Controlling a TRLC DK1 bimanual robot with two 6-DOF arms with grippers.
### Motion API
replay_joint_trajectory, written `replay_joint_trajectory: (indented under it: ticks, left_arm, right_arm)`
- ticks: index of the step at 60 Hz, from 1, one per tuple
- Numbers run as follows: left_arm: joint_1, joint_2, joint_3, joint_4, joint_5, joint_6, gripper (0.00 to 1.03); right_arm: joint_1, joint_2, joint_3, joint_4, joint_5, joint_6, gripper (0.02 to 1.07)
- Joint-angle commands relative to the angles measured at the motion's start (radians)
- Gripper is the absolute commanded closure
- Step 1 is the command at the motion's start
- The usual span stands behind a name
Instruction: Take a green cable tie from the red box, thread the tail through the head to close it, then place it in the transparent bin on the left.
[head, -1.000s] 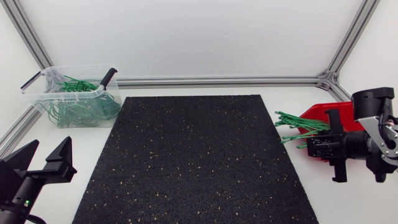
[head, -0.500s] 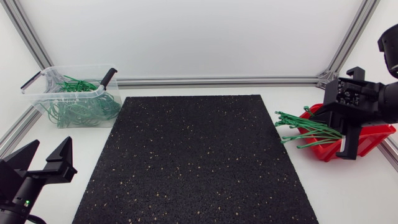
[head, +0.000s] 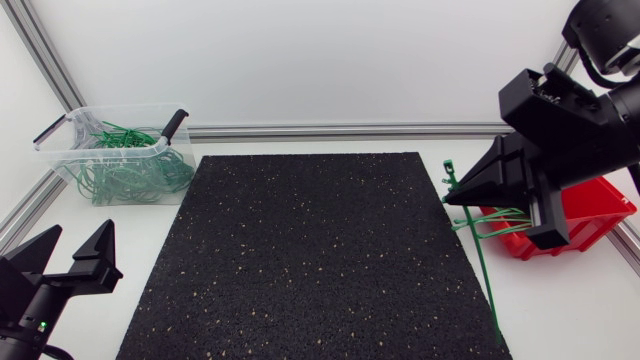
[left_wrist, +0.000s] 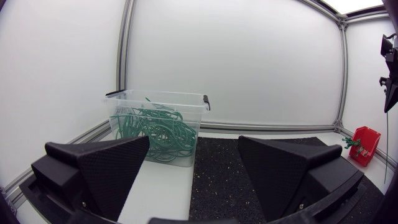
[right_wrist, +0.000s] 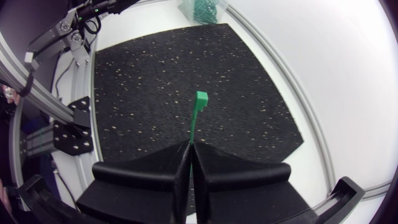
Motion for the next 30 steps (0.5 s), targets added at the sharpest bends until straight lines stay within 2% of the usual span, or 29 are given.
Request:
replay_joint_trajectory:
  ticks: [1,8,20,30]
  left_arm:
    - [0.014,-0.007,-0.033,-0.027,0.007,-0.002,0.04]
    - [0.023,-0.006,-0.032,-0.029,0.015,-0.002,0.04]
    - [0.025,0.019,-0.026,-0.029,0.018,-0.002,0.04]
    - [0.066,0.093,0.025,-0.061,0.049,-0.013,0.04]
  right_arm:
    - [0.015,0.068,0.045,-0.055,-0.067,0.058,1.01]
    - [0.042,0.136,0.06,-0.11,-0.177,0.078,1.01]
    - [0.085,0.236,0.065,-0.109,-0.311,0.121,1.01]
    - [0.124,0.302,0.06,-0.076,-0.383,0.153,1.01]
